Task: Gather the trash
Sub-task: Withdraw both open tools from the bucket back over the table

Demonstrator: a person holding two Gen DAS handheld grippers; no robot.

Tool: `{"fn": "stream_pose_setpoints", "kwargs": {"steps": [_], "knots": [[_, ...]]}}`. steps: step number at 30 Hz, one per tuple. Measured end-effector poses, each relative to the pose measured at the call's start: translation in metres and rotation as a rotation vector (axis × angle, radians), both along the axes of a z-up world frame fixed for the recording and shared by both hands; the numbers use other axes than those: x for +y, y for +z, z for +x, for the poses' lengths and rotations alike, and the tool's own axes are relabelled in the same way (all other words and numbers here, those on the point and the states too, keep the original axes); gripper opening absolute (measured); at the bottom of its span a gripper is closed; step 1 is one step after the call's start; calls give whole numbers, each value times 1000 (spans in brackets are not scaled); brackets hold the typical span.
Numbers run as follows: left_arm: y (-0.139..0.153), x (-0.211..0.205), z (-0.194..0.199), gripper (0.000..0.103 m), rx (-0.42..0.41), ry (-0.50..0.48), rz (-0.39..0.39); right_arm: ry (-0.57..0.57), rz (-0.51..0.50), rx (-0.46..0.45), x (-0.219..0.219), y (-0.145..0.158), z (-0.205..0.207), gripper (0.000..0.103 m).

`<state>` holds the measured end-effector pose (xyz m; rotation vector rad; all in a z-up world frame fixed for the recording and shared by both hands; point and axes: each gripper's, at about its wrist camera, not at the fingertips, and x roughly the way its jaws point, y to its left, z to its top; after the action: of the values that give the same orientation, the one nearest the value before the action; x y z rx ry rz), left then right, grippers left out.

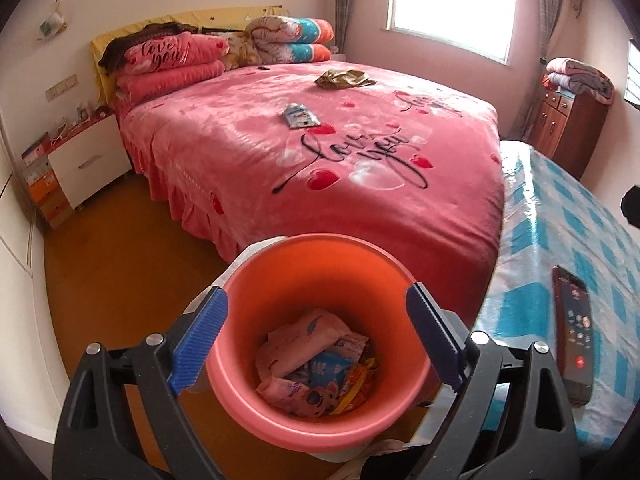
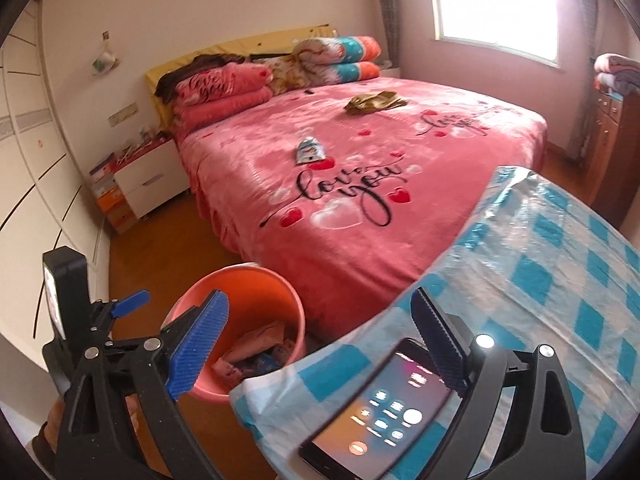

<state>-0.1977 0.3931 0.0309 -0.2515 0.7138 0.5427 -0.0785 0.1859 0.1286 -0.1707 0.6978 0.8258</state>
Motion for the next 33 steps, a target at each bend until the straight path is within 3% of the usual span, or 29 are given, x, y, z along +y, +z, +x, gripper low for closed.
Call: {"fn": "stream_pose_setpoints", "kwargs": {"steps": [19, 33], "knots": [[59, -86, 24, 91, -102, -163, 87, -205, 82, -40, -106, 16, 1, 95], [77, -166, 44, 91, -143, -344, 114, -355, 124, -77, -182, 24, -5, 95]]}}
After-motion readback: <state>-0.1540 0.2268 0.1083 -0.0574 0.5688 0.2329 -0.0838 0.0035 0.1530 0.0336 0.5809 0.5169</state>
